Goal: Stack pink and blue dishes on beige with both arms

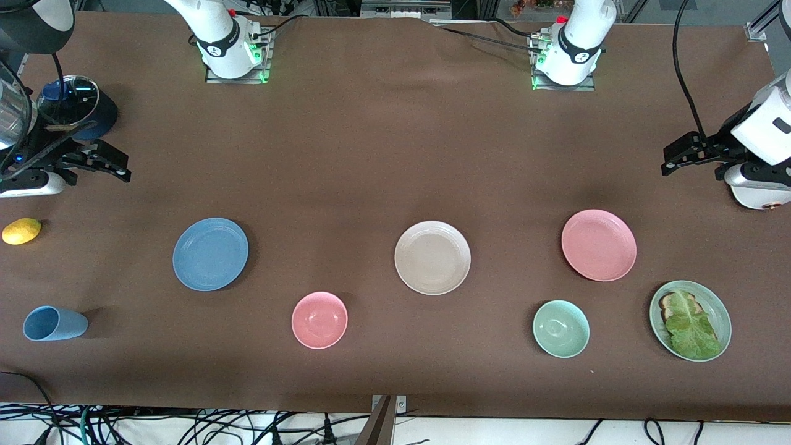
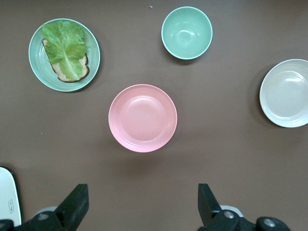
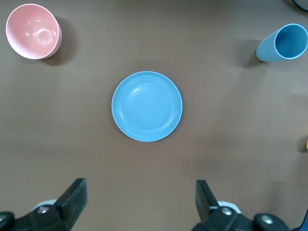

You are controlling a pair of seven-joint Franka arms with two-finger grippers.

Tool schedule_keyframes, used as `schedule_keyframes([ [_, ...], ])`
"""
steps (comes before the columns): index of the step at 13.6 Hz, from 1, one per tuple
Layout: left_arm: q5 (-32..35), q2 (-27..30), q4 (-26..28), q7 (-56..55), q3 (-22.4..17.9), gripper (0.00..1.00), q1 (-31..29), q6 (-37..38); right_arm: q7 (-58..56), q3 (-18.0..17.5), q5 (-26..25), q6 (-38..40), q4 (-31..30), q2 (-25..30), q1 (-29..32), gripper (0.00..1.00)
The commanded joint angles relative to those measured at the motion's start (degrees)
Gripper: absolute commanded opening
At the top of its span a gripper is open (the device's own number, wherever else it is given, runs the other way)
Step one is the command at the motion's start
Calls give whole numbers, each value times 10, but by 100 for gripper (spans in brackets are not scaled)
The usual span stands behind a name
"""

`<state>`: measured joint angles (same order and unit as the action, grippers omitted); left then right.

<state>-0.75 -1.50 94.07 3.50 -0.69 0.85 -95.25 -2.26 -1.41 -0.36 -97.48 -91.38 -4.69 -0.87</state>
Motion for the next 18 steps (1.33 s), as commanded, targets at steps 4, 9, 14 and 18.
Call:
schedule_keyframes([
  [4,1,-3,-13,6,-2,100,-2,6,3,-4,18,0,-6,11,3,100],
  [9,0,-5,-13,6,-2,100,-4,6,4,-4,18,-7,-6,11,3,100],
  [14,0,-46,-28,5,-11,100,-5,2,4,-4,19,-10,2,7,3,100],
  [18,-6,-99,-45,0,-16,100,-11,2,3,-4,19,-10,4,6,3,100],
])
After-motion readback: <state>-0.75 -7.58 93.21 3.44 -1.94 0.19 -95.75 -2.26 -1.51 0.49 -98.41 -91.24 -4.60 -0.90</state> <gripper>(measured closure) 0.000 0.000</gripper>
